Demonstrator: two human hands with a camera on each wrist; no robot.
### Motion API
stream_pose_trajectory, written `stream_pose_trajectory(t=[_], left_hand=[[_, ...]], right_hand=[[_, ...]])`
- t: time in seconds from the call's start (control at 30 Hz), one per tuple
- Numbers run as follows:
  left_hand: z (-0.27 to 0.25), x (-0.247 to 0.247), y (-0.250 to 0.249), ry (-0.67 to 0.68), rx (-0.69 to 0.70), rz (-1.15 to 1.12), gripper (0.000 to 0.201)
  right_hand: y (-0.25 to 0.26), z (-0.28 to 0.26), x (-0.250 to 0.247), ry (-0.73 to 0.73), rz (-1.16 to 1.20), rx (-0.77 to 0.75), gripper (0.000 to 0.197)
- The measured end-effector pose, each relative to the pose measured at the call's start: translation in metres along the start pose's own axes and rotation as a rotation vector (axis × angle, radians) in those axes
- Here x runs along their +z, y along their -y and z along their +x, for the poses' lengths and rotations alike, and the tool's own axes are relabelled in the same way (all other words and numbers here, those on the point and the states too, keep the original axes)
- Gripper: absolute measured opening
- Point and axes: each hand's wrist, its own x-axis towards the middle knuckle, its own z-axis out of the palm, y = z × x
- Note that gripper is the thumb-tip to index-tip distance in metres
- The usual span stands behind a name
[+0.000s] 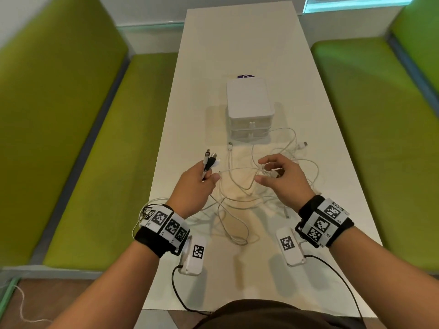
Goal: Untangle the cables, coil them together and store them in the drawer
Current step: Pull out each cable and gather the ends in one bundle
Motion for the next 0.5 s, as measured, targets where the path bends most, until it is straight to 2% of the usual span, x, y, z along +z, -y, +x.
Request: stream_pose_trajectory(t=[0.1,0.2,0.3,0.33,0.43,0.5], left_hand=[[0.000,-0.004,0.001,-0.010,-0.024,-0.079,0.015],[0.000,-0.003,0.003,0.004,-0.029,-0.127,0.026],[-0.006,-0.004,-0.001,0.026,0.010,-0.115,0.012],[-0.008,-0.007,-0.003,-0.004,0.023,-0.152,0.011],[-0.010,-0.039,-0.007,-0.173,0.029,-0.355,0.031],[-0.011,-0.069,-0.006,-0.176,0.052,-0.239,0.025]], right_hand=[[-0.002,0.001,-0.001,0.007,-0.017,-0.002,0.033],[-0.004,0.002,-0.003,0.013,-0.039,0.000,0.011],[-0.001,0.000,-0.007,0.029,-0.066,-0.015,0.012],[0.000,-0.001,-0.009,0.049,-0.079,-0.028,0.013],[0.001,0.000,-0.018,0.079,-0.123,-0.087,0.017],[0.000,0.000,-0.027,0.035,-0.157,-0.089,0.013]])
